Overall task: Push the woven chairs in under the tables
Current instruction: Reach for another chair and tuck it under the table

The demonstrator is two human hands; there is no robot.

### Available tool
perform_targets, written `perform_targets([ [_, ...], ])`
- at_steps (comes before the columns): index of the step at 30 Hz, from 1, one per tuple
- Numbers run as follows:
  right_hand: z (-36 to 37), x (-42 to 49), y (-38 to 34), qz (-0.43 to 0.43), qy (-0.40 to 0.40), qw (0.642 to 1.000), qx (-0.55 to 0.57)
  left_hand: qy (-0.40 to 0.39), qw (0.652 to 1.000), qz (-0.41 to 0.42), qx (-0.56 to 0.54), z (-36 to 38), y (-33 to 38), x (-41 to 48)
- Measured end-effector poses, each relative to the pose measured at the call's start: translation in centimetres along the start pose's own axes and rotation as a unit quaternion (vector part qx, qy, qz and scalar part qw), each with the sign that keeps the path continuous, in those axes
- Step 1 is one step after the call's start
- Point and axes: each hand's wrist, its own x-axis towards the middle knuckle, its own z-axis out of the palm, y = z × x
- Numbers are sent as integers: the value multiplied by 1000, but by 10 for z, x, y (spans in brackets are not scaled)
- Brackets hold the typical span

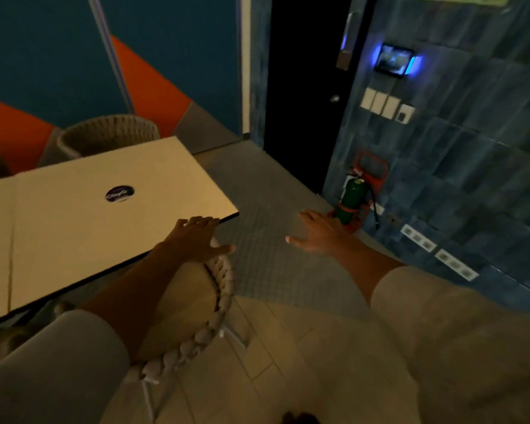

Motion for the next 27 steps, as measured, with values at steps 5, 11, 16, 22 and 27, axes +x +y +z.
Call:
perform_targets([
  [5, -21, 19, 68, 30, 38, 999, -9, 18, 999, 45, 12, -30, 40, 70],
  [11, -38, 82, 155, 25, 39, 999, 7, 3, 999, 40, 26, -53, 85, 177],
  [16, -73, 142, 215, -17, 29, 999, -17, 20, 999, 34, 19, -82, 121, 259],
  [22, -110, 219, 241, -57, 7, 998, -9, 11, 1000, -13, 11, -105, 123, 318],
  [27, -132, 294, 245, -78, -14, 997, -20, -18, 997, -70, -17, -122, 92, 361],
])
